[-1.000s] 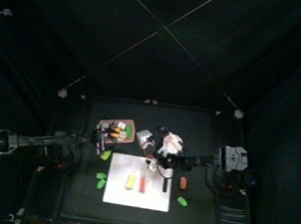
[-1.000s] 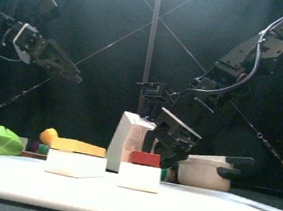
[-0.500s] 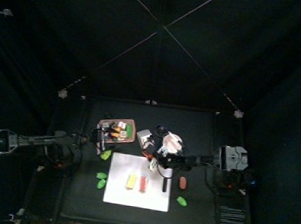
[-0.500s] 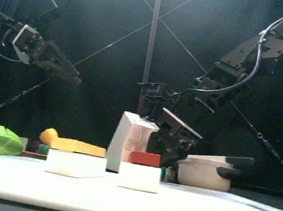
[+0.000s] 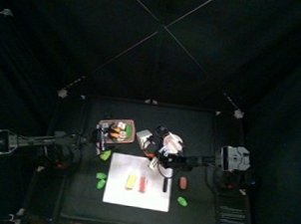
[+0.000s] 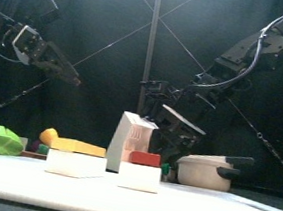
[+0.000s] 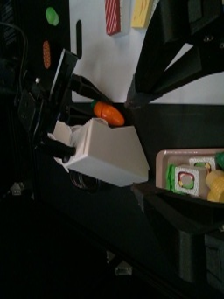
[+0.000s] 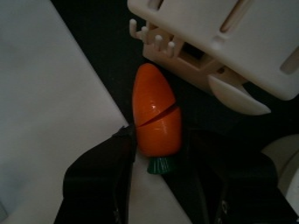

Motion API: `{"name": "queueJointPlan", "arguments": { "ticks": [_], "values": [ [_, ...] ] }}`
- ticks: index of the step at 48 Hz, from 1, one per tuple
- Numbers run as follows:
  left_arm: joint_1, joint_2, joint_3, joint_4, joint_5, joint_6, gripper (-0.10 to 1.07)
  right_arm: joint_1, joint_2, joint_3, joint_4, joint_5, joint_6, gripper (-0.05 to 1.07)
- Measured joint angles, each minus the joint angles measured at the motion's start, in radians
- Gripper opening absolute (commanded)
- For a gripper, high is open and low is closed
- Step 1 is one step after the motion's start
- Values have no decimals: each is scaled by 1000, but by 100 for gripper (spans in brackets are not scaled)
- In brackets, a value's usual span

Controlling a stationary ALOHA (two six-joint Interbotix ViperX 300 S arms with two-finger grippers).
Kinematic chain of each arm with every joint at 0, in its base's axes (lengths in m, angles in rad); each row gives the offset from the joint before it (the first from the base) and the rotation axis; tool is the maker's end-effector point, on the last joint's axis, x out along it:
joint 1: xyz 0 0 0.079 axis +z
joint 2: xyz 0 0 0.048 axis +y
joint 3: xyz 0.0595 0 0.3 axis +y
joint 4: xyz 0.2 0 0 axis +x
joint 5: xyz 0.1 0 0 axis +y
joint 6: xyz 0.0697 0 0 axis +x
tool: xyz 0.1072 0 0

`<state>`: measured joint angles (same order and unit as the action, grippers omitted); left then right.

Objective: Grab carrot

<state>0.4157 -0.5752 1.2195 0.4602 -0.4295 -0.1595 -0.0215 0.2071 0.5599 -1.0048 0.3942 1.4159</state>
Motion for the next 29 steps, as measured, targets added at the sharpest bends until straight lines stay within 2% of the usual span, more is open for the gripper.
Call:
{"name": "queueJointPlan", "arguments": {
  "ticks": [13, 29],
  "values": [
    [0, 2, 0, 0, 2, 0, 101, 46, -5, -23, 84, 112, 2, 70],
    [0, 2, 0, -6, 2, -2, 101, 49, -9, -32, 121, 156, 3, 69]
  ]
}}
